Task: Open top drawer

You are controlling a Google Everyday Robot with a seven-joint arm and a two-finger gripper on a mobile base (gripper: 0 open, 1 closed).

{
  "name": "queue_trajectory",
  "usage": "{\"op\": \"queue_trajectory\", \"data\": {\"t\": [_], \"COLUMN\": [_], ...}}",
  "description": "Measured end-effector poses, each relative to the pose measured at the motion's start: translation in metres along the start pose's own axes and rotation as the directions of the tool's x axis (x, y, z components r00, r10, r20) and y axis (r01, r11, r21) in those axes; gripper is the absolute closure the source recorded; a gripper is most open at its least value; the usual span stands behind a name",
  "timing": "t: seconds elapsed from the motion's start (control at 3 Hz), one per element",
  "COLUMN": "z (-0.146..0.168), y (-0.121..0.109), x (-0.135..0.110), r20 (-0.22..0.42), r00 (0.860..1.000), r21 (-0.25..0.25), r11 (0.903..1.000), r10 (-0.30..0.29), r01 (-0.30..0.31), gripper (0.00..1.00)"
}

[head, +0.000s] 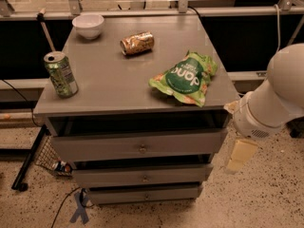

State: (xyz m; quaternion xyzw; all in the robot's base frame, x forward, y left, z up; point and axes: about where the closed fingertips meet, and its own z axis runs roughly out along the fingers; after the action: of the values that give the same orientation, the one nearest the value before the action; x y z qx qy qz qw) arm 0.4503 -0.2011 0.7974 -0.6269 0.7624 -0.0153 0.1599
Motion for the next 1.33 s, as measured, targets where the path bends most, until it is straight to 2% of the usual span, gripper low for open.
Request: {"op": "queue_trajectory", "data": {"t": [0.33, 0.67, 1.0, 1.33], "z": [0.025, 0.072, 0.072, 0.081], "y": [0.003, 0.003, 0.003, 0.000], "x": [-0.002, -0.015, -0.015, -0.019], "r20": [-0.016, 0.005, 0.005, 0.036], "r00": [1.000, 0.999, 0.999, 0.995], "r21": [0.001, -0.009, -0.009, -0.001], "r11": [1.0000, 0.9987, 0.9987, 0.9955], "r10": [-0.002, -0.051, -0.051, -0.095], "r01": [0.002, 0.051, 0.051, 0.095], "gripper": [0.00, 0.00, 0.00, 0.00]}}
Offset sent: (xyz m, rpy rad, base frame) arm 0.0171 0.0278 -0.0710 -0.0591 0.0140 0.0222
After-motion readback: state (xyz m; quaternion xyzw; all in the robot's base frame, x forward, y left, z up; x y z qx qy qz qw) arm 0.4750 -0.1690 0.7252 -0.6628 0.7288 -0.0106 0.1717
